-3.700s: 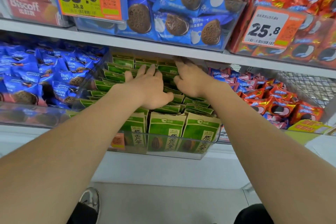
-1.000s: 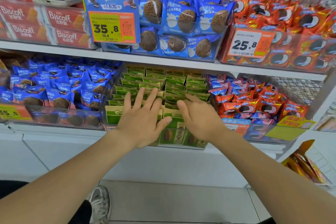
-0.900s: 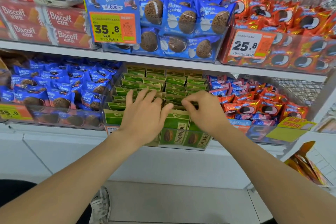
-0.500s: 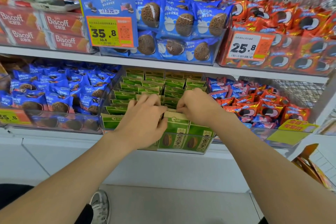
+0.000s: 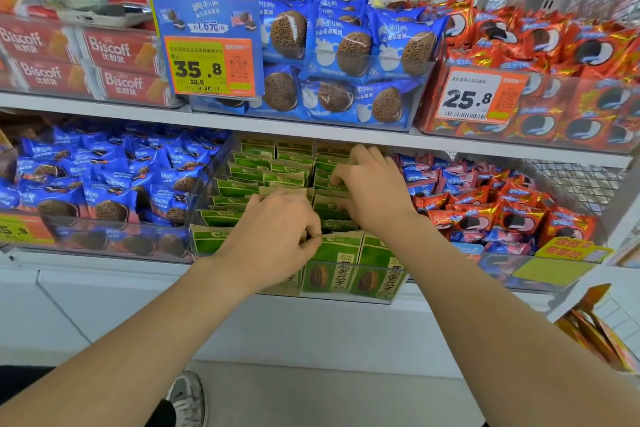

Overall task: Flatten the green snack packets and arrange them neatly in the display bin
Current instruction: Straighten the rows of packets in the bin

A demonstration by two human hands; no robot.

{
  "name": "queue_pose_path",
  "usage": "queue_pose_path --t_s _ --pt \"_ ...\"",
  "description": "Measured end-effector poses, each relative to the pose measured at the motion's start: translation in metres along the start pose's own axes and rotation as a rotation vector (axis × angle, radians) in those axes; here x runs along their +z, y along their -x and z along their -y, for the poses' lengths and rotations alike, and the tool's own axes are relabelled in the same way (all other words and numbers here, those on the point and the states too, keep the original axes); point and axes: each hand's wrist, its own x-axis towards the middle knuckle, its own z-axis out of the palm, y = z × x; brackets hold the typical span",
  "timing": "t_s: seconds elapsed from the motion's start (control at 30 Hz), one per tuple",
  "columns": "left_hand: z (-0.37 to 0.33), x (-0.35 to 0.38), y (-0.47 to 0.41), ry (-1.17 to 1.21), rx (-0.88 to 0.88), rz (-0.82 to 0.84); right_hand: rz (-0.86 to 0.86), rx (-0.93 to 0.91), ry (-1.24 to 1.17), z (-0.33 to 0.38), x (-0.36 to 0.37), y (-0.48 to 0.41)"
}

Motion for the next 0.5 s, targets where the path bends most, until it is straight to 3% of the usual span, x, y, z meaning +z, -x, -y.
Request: queue_pose_path --t_s 0.1,0.27,0.33,0.5 --pt "0.002 -0.001 0.000 -0.006 0.035 0.014 0.132 -0.030 -0.067 -0.003 0.001 -0.005" --pt "-0.003 0.003 0.000 -0.138 0.019 0.087 0.204 0.035 -0.267 -0.006 0.013 -0.013" --pt "-0.004 0.004 0.000 -0.154 0.008 0.086 0.179 0.121 -0.354 -0.008 0.019 -0.018" --pt "-0.006 0.005 -0.002 -0.142 -0.049 0.085 0.048 0.236 -0.307 -0.011 0.024 -0.043"
